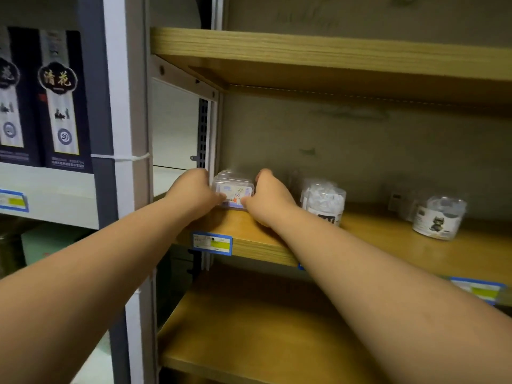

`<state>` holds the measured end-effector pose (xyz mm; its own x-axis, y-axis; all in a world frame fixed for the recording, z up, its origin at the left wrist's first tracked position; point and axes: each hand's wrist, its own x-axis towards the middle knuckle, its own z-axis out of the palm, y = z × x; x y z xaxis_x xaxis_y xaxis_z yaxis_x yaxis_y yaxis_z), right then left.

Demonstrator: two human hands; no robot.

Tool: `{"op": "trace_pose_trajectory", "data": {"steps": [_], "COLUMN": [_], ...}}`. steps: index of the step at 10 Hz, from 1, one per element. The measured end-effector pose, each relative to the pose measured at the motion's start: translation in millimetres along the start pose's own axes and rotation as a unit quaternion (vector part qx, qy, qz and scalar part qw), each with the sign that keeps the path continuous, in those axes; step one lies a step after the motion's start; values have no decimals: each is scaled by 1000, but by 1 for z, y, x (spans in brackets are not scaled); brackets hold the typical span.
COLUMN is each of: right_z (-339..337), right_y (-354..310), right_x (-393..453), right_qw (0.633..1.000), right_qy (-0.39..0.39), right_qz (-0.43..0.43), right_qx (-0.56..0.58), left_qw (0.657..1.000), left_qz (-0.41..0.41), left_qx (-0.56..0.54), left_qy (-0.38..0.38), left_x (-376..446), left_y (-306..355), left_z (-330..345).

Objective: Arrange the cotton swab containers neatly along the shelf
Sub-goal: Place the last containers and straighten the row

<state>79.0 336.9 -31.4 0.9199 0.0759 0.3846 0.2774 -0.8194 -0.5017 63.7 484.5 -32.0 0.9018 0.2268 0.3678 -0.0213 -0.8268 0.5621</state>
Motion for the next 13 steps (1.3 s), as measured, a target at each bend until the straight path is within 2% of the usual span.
{"op": "trace_pose_trajectory", "data": {"steps": [1, 2, 3, 4, 5, 6, 7, 9, 10, 11, 12, 13], "right_z": [-16, -47, -93, -151, -211, -263, -306, -385, -404, -403, -394, -384], "right_y": [-8, -11, 8, 50, 116, 194, 275, 404, 449, 483, 521, 536], "right_x": [-17, -43, -67, -89, -113, -133, -136, -105, -83, -67, -47, -38], "right_qw": [997, 983, 965, 952, 940, 946, 950, 922, 917, 905, 906, 922], "right_qy": [36, 86, 142, 197, 268, 304, 311, 316, 272, 251, 202, 151], "right_qz": [-63, -159, -217, -227, -203, -109, 23, 217, 293, 338, 362, 346], "right_qx": [-10, 24, 48, 60, 53, 22, 6, -54, -20, 54, 78, 91], "left_qw": [996, 970, 929, 903, 884, 873, 864, 887, 902, 913, 920, 919], "left_qz": [54, 194, 318, 382, 410, 406, 421, 367, 306, 270, 225, 222], "left_qx": [30, 0, -54, -134, -222, -249, -218, -152, -117, -98, -120, -138], "left_qy": [69, 149, 182, 148, 22, -108, -169, -235, -281, -288, -299, -297], "left_x": [-12, -32, -57, -88, -119, -142, -152, -145, -127, -105, -89, -73], "left_y": [13, 43, 90, 153, 223, 287, 347, 456, 499, 529, 548, 558], "left_z": [-5, -10, -11, 2, 32, 71, 109, 203, 257, 303, 336, 367]}}
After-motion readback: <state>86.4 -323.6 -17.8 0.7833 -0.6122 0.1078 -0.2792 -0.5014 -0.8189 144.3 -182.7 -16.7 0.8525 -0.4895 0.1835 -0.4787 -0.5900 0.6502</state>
